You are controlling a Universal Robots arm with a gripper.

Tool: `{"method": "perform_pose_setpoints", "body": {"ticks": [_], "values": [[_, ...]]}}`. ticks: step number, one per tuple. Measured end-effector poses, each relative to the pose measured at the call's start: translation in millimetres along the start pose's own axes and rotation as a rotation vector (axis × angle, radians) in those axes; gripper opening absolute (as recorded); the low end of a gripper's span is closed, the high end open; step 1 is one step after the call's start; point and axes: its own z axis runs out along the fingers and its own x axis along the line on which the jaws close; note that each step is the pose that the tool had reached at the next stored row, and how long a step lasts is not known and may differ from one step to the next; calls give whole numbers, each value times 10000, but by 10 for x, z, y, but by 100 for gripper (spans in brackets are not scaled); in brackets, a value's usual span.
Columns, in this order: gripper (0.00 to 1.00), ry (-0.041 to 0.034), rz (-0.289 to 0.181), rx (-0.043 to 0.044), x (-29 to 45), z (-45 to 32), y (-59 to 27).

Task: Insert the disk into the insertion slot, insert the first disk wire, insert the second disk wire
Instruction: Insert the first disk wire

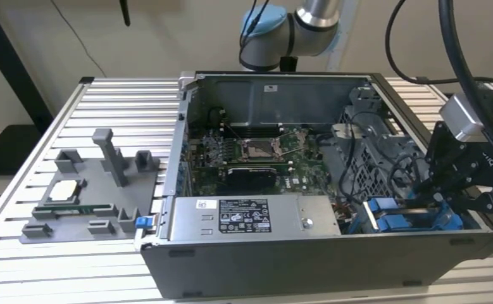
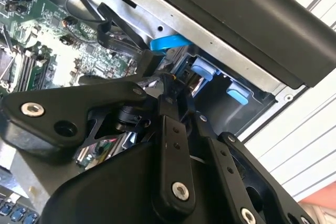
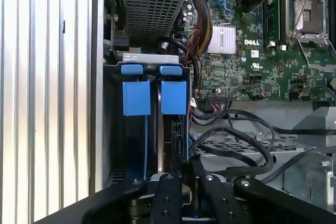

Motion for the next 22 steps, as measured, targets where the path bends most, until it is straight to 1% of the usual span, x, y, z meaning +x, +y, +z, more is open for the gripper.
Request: {"method": "perform_pose_setpoints", "body": {"ticks": [5, 9, 12, 13, 14, 15, 16, 19, 20, 22], "values": [[0, 0, 0, 0, 3, 17, -1], [0, 13, 3, 0, 12, 65, -5], [0, 5, 1, 1, 14, 76, -4], [100, -4, 0, 2, 10, 62, -3], [100, -23, -1, -4, 6, 36, 0], [100, -21, 0, -7, -2, -10, 5], [100, -1, 2, -6, -12, -66, 11], [100, 0, 4, -15, -35, -201, 25], [100, 0, 5, -18, -38, -216, 26], [100, -3, 4, -20, -38, -215, 21]]}}
